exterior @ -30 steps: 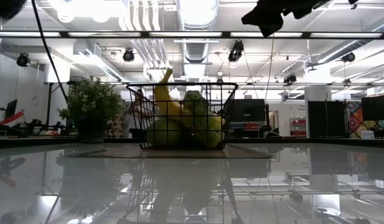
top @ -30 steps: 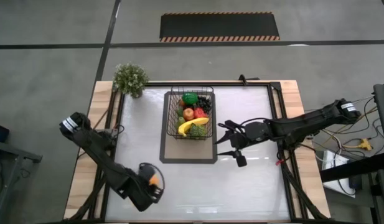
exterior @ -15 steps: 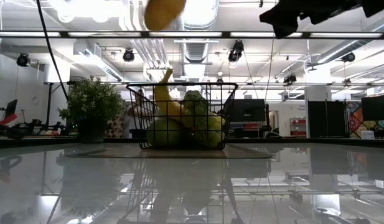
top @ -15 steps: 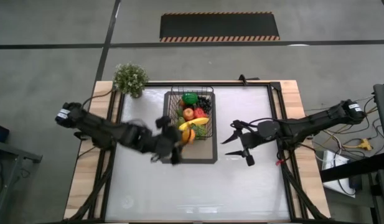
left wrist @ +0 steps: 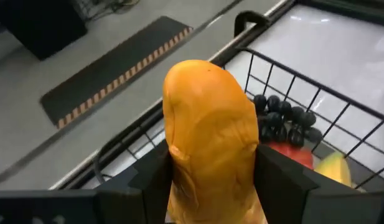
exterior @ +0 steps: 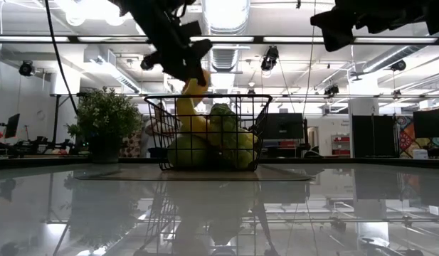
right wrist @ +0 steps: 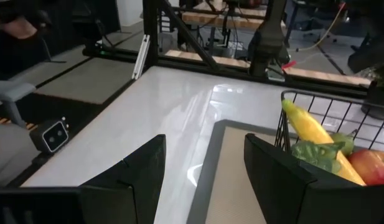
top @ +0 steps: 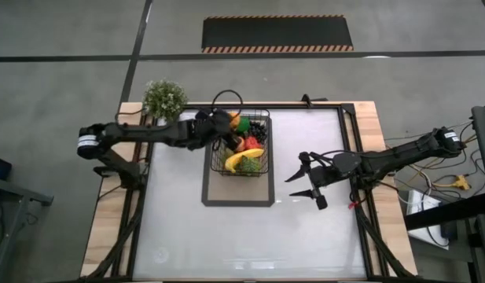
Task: Build produce basket
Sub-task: Put the mango into the black wire basket
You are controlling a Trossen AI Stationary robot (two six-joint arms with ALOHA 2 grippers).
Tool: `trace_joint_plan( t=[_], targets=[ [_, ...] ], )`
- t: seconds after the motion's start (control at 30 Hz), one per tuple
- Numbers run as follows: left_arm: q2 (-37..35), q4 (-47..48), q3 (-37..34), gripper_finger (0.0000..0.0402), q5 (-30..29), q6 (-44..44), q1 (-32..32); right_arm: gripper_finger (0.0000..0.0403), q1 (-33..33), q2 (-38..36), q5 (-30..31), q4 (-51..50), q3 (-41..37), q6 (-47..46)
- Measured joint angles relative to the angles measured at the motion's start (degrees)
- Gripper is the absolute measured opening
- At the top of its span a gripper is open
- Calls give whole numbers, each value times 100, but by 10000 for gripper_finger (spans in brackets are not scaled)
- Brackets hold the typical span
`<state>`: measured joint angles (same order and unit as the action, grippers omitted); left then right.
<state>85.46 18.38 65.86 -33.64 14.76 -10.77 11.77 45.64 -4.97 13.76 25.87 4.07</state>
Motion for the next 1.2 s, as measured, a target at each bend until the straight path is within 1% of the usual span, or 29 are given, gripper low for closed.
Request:
trace_joint_plan(
  t=[0.1,0.23,0.33,0.43,0.63,0.77,1.03,1.2],
  targets=[
    [1,-143,-119,174,136,6,-142,203,0,11,2,-15,-2,-47],
    [67,-273,-261,174,135,5,-281,203,0,62,2,-22,-10,-52],
    [176,-565,-399,174,137,6,-316,203,0,62,2,-18,-15,-52],
    [281,-653,-425,174,94,-2,-327,203,0,59,2,-19,-25,-60],
    [348,-569,-430,189,69,10,-331,203,0,94,4,-20,-28,-50],
    [348,-540,-432,200,59,229,-350,203,0,92,4,-18,-28,-47],
    [348,-541,-434,203,41,297,-353,203,0,94,4,-19,-46,-63],
    [348,-541,-434,203,185,309,-353,203,0,94,4,-20,-50,-65]
  ],
)
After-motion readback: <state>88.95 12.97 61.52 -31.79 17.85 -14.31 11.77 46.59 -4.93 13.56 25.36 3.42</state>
